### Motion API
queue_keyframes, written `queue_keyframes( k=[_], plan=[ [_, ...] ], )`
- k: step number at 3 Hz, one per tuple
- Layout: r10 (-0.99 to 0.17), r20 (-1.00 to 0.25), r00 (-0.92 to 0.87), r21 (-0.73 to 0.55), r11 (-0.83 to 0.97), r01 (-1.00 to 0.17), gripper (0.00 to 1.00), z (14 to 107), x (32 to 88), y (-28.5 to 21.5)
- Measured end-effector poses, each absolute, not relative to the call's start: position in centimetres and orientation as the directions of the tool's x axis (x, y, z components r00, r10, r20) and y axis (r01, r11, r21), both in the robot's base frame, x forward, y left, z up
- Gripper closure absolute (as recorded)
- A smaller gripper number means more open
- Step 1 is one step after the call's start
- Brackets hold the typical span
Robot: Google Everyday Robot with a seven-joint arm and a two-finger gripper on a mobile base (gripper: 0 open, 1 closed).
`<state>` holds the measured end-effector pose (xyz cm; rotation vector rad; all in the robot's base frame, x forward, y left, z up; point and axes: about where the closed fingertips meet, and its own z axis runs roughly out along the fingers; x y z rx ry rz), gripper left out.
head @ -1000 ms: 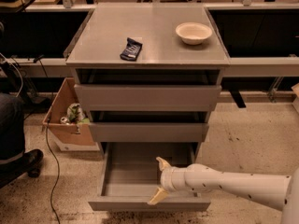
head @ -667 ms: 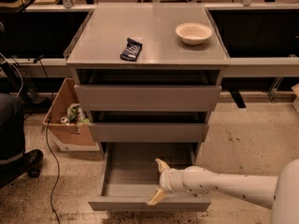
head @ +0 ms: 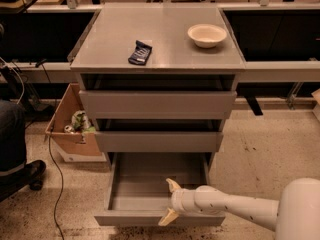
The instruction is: Close bottom drawer
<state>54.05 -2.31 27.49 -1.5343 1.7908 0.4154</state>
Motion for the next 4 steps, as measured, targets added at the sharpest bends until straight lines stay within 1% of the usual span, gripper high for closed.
queue_keyframes(
  k=[2,4],
  plan=[
    [-0.702,-0.711,-0.041,-0.186,0.244,-0.952,0.00,23.2,54.3,-2.6],
    [-0.713,-0.700,-0.034,-0.201,0.243,-0.949,0.00,20.9,55.2,-2.1]
  ],
)
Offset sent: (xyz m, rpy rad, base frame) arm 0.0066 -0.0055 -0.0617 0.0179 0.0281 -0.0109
